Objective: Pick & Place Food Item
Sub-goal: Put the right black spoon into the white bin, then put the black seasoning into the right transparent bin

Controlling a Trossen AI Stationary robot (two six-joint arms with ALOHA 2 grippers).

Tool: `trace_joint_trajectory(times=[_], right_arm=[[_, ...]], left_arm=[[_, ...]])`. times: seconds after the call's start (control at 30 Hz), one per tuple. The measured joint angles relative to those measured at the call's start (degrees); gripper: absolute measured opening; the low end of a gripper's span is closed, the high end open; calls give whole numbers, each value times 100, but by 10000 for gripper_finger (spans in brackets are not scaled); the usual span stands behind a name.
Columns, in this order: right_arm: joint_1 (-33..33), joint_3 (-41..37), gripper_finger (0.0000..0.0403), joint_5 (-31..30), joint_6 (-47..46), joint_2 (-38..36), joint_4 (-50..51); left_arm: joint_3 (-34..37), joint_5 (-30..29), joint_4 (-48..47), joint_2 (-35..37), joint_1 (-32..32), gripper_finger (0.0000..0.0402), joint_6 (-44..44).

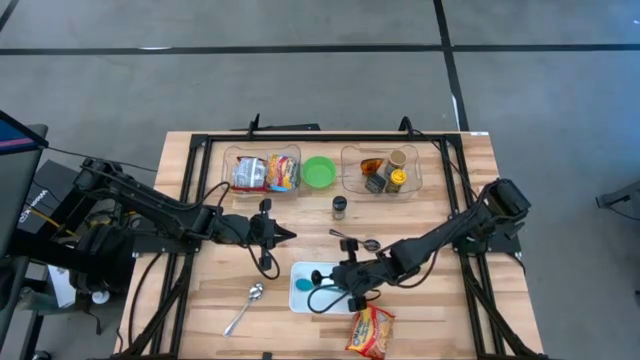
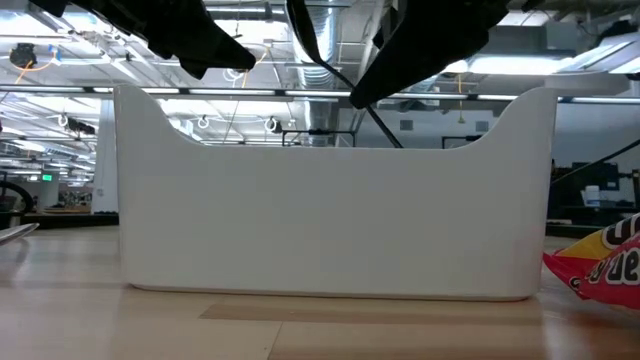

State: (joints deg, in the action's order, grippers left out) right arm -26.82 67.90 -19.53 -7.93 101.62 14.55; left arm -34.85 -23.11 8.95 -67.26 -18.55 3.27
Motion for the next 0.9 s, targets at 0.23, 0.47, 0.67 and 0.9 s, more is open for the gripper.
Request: trace_joint_trajectory(times=[0.23, 0.47, 0.67, 0.9], right_arm=[[-5, 0, 21, 0, -613, 0, -4], [39, 0, 37, 0, -716, -2, -61], [149, 0, 31, 14, -628, -5, -105], [139, 0, 14, 304, -367, -7, -101]], left_arm=[[0, 0, -2, 0, 1, 4, 2], [0, -1, -2, 1, 0, 4, 2], [0, -1, -2, 2, 1, 4, 2], [0, -1, -2, -1, 0, 4, 2]])
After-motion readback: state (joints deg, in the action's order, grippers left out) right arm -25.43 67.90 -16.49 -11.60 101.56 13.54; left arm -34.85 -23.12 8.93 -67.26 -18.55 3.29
